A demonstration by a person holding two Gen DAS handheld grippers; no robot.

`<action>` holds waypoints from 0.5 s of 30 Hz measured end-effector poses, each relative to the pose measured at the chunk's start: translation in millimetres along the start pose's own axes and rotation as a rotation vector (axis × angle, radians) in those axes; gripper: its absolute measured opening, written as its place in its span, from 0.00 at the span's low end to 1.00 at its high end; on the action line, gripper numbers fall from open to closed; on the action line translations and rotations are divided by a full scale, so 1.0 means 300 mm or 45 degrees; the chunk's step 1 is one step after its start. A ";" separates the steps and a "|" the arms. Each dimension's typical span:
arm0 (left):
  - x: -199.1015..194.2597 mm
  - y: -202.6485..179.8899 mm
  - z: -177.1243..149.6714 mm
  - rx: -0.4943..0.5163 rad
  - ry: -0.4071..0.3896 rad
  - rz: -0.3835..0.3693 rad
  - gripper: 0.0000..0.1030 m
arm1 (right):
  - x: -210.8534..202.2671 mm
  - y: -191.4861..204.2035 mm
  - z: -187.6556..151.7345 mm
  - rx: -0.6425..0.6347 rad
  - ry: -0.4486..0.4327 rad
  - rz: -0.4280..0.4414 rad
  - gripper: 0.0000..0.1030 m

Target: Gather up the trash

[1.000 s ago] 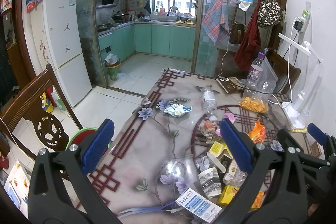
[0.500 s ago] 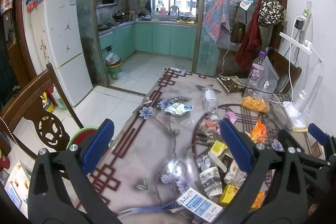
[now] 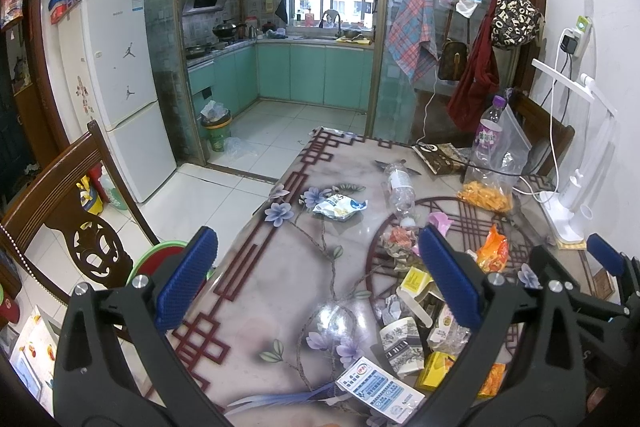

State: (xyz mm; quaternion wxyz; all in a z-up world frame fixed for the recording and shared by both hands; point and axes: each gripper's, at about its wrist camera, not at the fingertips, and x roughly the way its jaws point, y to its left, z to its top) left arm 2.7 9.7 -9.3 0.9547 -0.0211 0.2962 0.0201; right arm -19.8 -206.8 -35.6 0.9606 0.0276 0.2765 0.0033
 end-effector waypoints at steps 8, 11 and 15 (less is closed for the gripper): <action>0.001 0.002 -0.018 0.001 0.000 -0.004 0.96 | 0.009 -0.004 -0.024 0.004 0.009 -0.006 0.93; 0.001 0.000 -0.024 0.009 -0.004 -0.023 0.96 | 0.010 -0.006 -0.022 0.003 0.009 -0.005 0.93; 0.001 -0.012 -0.024 0.017 -0.003 -0.057 0.96 | 0.025 -0.014 -0.044 0.002 0.017 -0.010 0.93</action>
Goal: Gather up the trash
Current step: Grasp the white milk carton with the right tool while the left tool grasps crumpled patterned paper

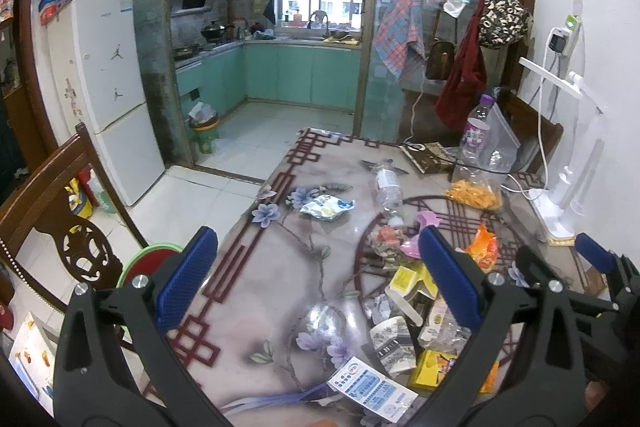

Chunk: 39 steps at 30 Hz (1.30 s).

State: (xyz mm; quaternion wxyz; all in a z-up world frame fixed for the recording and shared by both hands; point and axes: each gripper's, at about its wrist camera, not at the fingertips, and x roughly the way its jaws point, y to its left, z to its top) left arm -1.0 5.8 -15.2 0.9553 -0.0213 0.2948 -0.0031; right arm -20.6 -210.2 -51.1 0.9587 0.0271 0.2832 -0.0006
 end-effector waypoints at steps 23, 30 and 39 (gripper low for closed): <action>0.081 0.203 -0.136 -0.234 0.119 0.102 0.96 | 0.299 0.311 -0.522 -0.633 0.822 0.520 0.63; 0.094 0.146 -0.134 -0.104 0.139 0.090 0.96 | 0.355 0.321 -0.578 -0.717 0.880 0.481 0.52; 0.136 0.064 -0.105 -0.030 0.170 -0.075 0.96 | 0.226 0.188 -0.407 -0.451 0.700 0.623 0.50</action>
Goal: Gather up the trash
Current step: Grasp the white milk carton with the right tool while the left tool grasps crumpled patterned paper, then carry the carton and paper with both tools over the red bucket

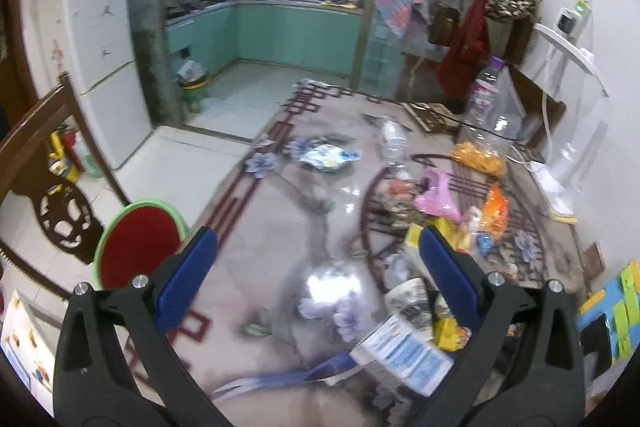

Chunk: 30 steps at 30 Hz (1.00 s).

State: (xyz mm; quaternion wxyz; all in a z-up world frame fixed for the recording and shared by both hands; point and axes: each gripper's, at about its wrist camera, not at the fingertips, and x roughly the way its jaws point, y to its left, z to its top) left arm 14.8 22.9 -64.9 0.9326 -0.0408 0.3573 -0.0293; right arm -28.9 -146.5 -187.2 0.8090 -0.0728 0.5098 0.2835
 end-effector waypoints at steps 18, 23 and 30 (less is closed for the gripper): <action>0.530 -0.244 -0.296 0.053 0.782 -0.309 0.50 | -0.276 -0.452 -0.061 0.568 -0.246 -0.251 0.50; 0.514 -0.236 -0.279 0.035 0.765 -0.366 0.13 | -0.274 -0.463 -0.049 0.574 -0.289 -0.244 0.50; 0.338 -0.220 -0.146 0.141 0.465 -0.335 0.13 | -0.310 -0.414 0.011 0.530 -0.372 -0.223 0.50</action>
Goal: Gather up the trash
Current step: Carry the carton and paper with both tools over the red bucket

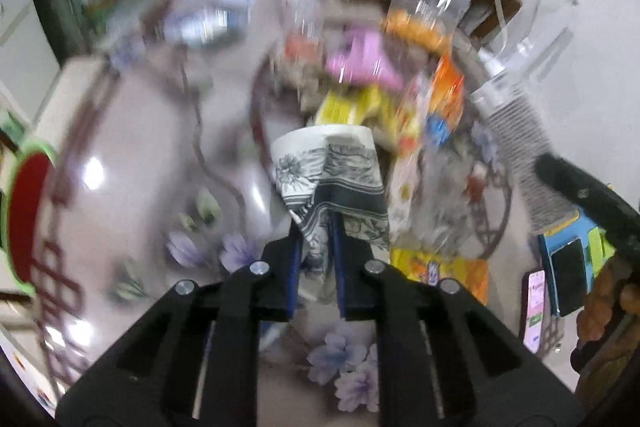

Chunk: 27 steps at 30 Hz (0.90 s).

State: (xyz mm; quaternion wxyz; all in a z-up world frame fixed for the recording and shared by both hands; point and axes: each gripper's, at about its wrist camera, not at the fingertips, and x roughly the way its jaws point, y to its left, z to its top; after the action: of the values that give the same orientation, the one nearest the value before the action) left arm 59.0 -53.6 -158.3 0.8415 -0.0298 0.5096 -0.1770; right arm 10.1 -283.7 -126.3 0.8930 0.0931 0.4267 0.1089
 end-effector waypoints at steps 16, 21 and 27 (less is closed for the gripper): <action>-0.463 0.026 0.052 0.053 -0.492 0.228 0.13 | -0.098 0.283 0.096 -0.167 -0.172 0.111 0.50; -0.521 0.128 0.046 0.024 -0.525 0.272 0.13 | -0.055 0.380 0.122 -0.202 -0.168 0.137 0.50; -0.561 0.302 0.042 -0.026 -0.531 0.271 0.13 | 0.030 0.539 0.142 -0.222 -0.149 0.141 0.50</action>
State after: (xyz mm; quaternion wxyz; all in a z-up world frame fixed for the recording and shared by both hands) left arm 24.0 84.9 -30.7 0.9421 -0.0205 0.3269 -0.0720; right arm 30.4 -129.2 -64.9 0.9137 0.0446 0.3569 0.1892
